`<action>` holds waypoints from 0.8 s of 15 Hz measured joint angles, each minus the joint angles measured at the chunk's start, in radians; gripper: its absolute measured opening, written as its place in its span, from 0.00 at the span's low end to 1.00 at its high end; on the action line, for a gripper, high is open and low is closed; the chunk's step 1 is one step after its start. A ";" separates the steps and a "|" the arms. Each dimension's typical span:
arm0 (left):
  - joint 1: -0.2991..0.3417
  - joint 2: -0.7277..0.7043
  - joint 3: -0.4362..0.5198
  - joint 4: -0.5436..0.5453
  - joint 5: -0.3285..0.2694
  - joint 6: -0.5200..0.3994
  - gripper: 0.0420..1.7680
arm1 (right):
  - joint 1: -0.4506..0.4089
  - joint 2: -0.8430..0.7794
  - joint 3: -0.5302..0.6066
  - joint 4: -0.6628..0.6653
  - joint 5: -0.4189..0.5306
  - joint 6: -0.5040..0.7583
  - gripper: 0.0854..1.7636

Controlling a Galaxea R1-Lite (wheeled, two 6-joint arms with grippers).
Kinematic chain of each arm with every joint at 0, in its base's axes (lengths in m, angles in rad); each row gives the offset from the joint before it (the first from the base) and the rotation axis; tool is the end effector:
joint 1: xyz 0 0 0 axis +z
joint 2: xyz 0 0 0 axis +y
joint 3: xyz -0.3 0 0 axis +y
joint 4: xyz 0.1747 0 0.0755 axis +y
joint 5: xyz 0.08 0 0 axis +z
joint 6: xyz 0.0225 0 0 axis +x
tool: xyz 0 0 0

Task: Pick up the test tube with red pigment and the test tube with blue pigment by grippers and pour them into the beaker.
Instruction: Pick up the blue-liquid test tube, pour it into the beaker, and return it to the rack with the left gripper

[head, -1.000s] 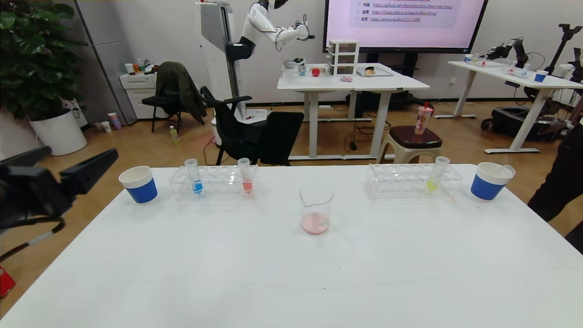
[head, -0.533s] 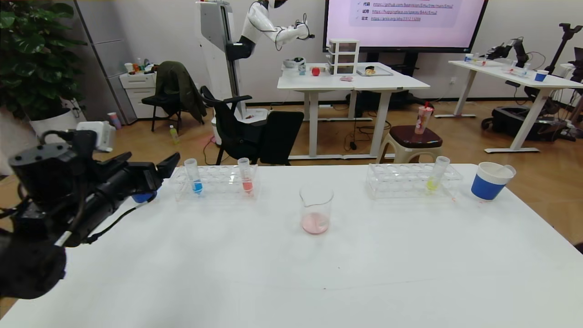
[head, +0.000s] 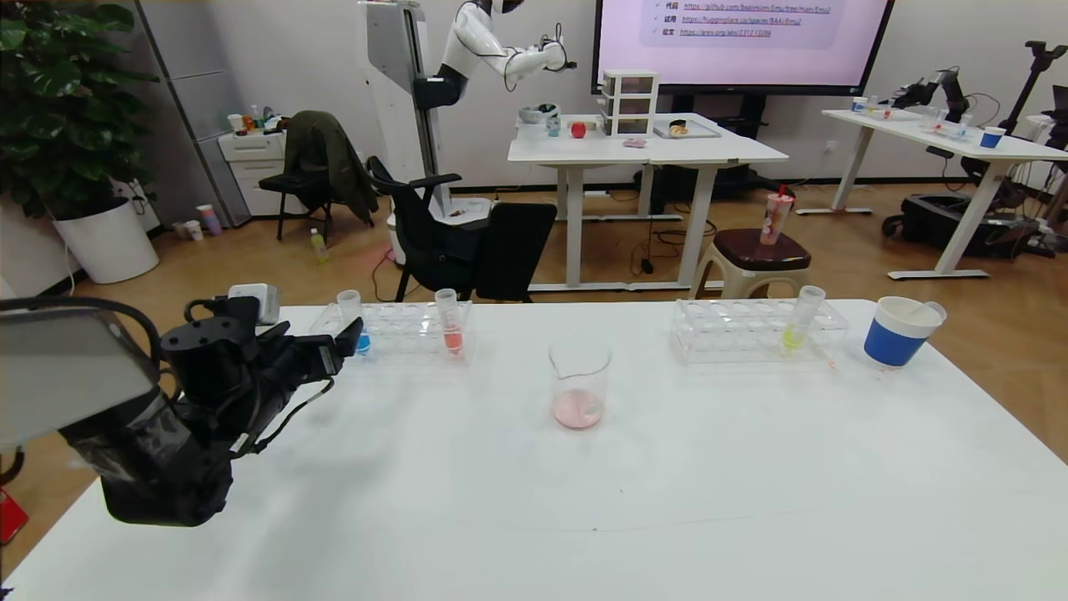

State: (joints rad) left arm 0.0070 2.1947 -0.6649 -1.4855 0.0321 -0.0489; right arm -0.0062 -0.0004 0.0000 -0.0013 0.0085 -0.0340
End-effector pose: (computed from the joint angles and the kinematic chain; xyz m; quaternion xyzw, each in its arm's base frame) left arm 0.3602 0.0032 0.0675 -0.0242 0.0217 0.0201 0.9993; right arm -0.0228 0.0003 0.0756 -0.0170 -0.0009 0.0011 0.9999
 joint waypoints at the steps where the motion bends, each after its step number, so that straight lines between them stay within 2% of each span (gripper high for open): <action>1: 0.000 0.023 -0.034 0.000 0.001 0.000 0.99 | 0.000 0.000 0.000 0.000 0.000 0.000 0.98; 8: 0.000 0.178 -0.316 0.062 0.009 0.008 0.99 | 0.000 0.000 0.000 0.000 0.000 0.000 0.98; 12: -0.001 0.214 -0.357 0.063 0.009 0.008 0.97 | 0.000 0.000 0.000 0.000 0.000 0.000 0.98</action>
State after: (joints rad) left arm 0.0057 2.4091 -1.0223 -1.4226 0.0413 -0.0409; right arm -0.0062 -0.0009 0.0000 -0.0013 0.0089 -0.0340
